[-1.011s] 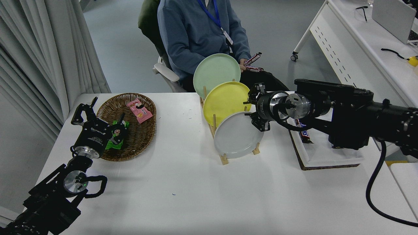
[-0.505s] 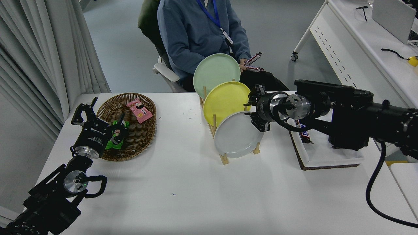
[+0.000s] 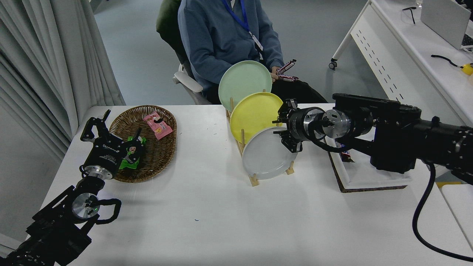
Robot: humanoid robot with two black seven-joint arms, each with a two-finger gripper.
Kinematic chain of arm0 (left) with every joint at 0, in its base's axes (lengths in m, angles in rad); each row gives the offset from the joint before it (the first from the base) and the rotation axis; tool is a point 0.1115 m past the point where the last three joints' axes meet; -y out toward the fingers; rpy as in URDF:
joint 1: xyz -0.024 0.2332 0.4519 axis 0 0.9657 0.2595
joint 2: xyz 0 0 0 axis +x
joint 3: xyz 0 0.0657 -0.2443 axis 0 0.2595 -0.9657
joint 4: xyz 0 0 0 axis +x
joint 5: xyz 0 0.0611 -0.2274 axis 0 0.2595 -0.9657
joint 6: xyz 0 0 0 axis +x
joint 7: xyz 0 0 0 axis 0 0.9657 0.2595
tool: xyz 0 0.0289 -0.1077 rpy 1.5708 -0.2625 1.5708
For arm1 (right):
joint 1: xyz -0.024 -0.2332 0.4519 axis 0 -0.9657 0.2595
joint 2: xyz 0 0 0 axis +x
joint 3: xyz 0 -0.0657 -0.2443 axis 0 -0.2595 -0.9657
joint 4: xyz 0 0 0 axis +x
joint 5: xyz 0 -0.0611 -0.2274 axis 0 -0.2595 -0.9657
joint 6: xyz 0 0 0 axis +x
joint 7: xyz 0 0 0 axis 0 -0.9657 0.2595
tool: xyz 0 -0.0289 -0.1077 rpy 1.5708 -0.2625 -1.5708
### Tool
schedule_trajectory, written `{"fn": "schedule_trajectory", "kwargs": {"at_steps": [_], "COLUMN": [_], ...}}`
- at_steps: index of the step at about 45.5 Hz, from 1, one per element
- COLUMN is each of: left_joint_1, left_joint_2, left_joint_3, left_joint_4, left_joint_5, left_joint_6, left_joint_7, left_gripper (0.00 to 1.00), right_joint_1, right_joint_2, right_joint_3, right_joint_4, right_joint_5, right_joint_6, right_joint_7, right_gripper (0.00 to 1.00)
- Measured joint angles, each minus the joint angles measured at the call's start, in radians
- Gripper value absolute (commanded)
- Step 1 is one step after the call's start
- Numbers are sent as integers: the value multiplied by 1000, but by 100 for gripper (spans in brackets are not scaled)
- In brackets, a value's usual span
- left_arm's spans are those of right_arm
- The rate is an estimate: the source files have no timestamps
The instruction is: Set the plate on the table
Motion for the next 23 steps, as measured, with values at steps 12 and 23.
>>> {"fn": "schedule_trajectory", "kwargs": {"at_steps": [12,23], "left_joint_1": [0,0], "left_joint_2": [0,0], "left_joint_3": [0,0], "left_joint_4": [0,0], "left_joint_5": [0,0], "left_joint_6": [0,0], "left_joint_7": [0,0], "left_gripper": [100,100], "right_joint_1": [-10,-21], "right_joint_2": [2,1], "right_joint_3": [14,32], "right_joint_4": [-1,-3], "right_joint_5": [-4,-19], "right_joint_6": [1,11], "right_joint_7": [0,1], "right_gripper": [26,26]}}
